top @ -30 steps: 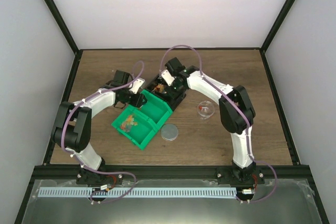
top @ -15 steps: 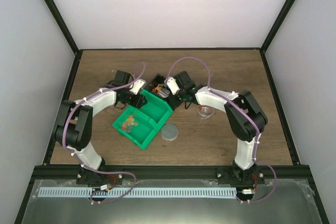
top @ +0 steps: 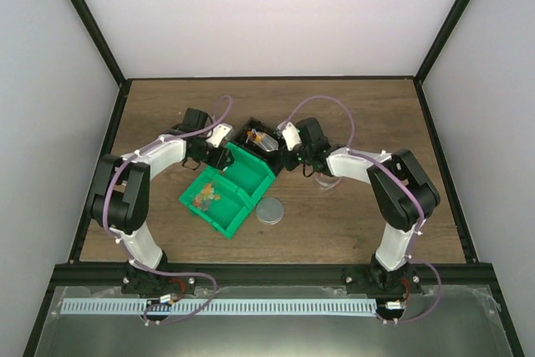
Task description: Pack the candies
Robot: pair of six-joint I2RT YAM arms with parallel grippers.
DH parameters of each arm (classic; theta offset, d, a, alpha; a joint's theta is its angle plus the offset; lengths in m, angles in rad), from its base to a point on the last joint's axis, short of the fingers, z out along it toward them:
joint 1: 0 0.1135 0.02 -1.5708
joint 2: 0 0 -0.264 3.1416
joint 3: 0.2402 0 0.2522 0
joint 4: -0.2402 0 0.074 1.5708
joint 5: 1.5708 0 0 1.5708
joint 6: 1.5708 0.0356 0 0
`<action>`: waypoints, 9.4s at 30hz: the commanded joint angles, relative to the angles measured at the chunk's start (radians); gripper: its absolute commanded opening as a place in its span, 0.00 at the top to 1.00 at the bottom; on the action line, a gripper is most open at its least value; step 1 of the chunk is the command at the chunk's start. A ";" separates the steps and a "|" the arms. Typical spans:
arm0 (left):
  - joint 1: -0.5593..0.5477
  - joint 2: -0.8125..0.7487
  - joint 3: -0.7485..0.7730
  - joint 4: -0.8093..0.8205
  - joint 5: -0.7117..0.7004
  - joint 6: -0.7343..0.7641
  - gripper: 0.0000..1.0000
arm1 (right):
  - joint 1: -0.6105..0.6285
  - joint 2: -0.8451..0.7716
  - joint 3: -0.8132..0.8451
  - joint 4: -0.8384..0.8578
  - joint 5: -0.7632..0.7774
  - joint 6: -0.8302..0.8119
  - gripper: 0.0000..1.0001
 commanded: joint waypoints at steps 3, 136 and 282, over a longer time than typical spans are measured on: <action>0.004 0.023 0.032 -0.030 0.015 0.028 0.48 | -0.029 -0.046 -0.031 0.172 -0.062 0.039 0.99; 0.036 0.015 0.074 0.032 0.032 0.042 0.07 | -0.115 -0.238 0.417 -0.904 -0.027 -0.269 0.99; 0.108 0.057 0.259 -0.056 0.218 0.084 0.00 | -0.546 -1.102 -0.218 -0.984 -0.045 -0.652 0.99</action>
